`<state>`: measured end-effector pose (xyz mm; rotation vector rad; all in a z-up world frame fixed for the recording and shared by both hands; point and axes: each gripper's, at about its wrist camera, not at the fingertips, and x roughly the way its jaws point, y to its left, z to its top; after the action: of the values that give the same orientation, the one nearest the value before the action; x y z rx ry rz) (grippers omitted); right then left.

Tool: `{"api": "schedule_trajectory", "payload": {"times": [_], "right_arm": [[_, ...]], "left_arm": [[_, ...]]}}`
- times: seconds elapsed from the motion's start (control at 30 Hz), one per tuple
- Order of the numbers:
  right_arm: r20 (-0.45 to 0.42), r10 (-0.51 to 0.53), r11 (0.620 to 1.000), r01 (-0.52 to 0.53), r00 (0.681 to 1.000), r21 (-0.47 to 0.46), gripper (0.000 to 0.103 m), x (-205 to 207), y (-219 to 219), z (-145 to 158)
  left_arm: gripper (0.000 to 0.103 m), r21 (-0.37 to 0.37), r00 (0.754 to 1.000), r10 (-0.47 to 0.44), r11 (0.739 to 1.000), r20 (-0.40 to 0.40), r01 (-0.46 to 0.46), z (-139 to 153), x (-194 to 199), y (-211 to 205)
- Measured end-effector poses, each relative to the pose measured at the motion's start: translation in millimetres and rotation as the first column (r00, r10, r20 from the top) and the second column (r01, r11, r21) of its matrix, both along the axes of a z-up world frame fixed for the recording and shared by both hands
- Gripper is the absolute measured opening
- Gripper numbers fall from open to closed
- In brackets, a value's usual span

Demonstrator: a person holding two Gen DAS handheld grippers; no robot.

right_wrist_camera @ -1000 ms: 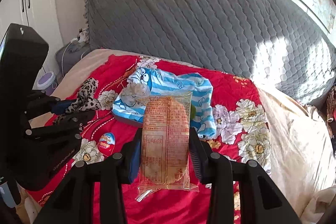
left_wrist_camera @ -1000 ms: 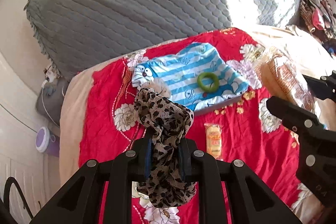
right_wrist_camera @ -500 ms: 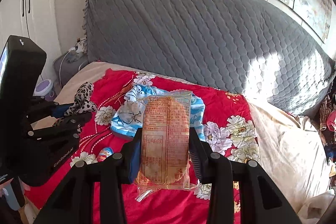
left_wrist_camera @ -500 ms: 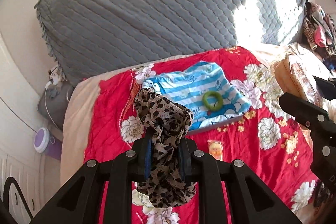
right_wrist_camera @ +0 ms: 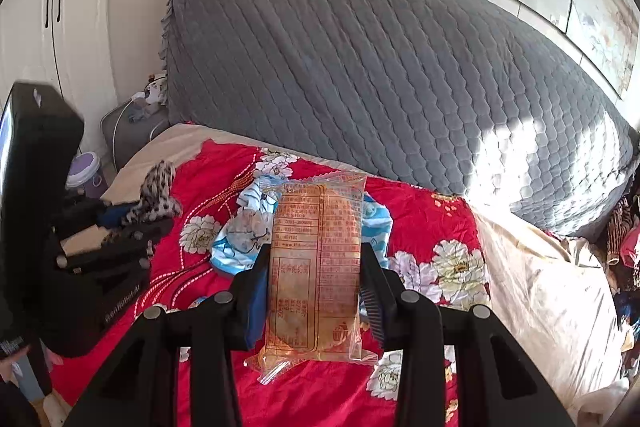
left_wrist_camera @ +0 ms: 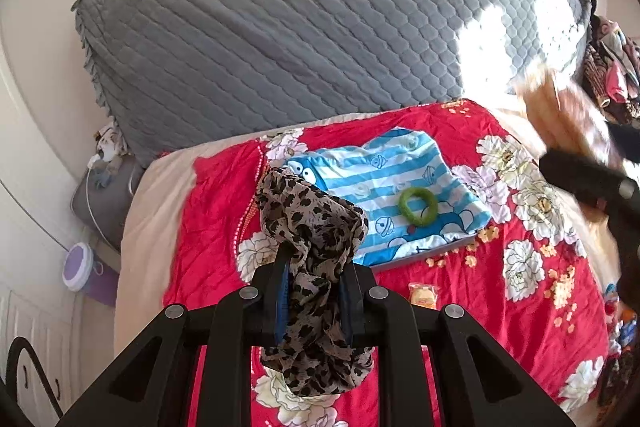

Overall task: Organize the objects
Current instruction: 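Lift the leopard scrunchie with the left tool while the right tool lifts the bread pack, then carry the scrunchie in the left tool and the bread pack in the right tool over the shirt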

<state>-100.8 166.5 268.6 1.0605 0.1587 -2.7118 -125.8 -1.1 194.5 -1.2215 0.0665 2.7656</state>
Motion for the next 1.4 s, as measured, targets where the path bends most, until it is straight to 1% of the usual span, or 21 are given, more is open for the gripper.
{"api": "schedule_trajectory", "payload": {"times": [0.1,0.23,0.3,0.37,0.53,0.7,0.8,0.87,0.97,1.13,1.2,1.4], "right_arm": [[-0.013,0.013,1.0,-0.013,1.0,0.01,0.041,-10,-5,6],[-0.004,0.024,1.0,-0.024,1.0,0.018,0.041,-22,-10,7],[-0.002,0.026,0.999,-0.026,1.0,0.04,0.041,-30,-12,6],[0.0,0.025,0.998,-0.025,1.0,0.055,0.041,-35,-14,6],[0.0,0.026,0.995,-0.026,1.0,0.092,0.041,-49,-15,10],[0.003,0.025,0.994,-0.025,1.0,0.108,0.041,-66,-16,14],[0.004,0.027,0.993,-0.028,1.0,0.116,0.041,-76,-19,12],[-0.001,0.024,0.993,-0.024,1.0,0.119,0.041,-80,-21,9],[0.005,0.017,0.996,-0.017,1.0,0.093,0.041,-82,-19,1],[0.02,0.005,0.997,-0.006,1.0,0.072,0.041,-88,-14,-15],[0.017,-0.007,0.999,0.006,1.0,0.045,0.041,-92,-9,-20],[0.013,-0.034,0.999,0.034,0.999,0.02,0.041,-100,2,-31]], "left_arm": [[0.02,0.003,1.0,-0.006,1.0,0.008,0.006,-6,-8,1],[0.02,0.014,1.0,-0.011,1.0,0.008,0.011,-11,-19,2],[0.02,0.029,1.0,-0.008,1.0,0.016,0.007,-13,-26,2],[0.02,0.029,1.0,-0.01,1.0,0.015,0.01,-14,-31,2],[0.02,0.04,1.0,0.007,0.999,-0.003,-0.007,-10,-48,-1],[0.02,0.061,1.0,0.018,0.998,-0.015,-0.017,-4,-63,-2],[0.02,0.091,1.0,0.02,0.996,0.007,-0.021,-2,-74,-3],[0.02,0.089,1.0,0.026,0.996,-0.004,-0.025,0,-82,-3],[0.02,0.095,0.999,0.032,0.995,-0.005,-0.031,-1,-87,-2],[0.02,0.059,0.999,0.024,0.998,-0.027,-0.022,-2,-94,4],[0.02,0.052,0.999,0.025,0.998,-0.029,-0.023,-4,-98,5],[0.02,0.104,0.999,0.041,0.994,-0.024,-0.038,-14,-113,6]]}}
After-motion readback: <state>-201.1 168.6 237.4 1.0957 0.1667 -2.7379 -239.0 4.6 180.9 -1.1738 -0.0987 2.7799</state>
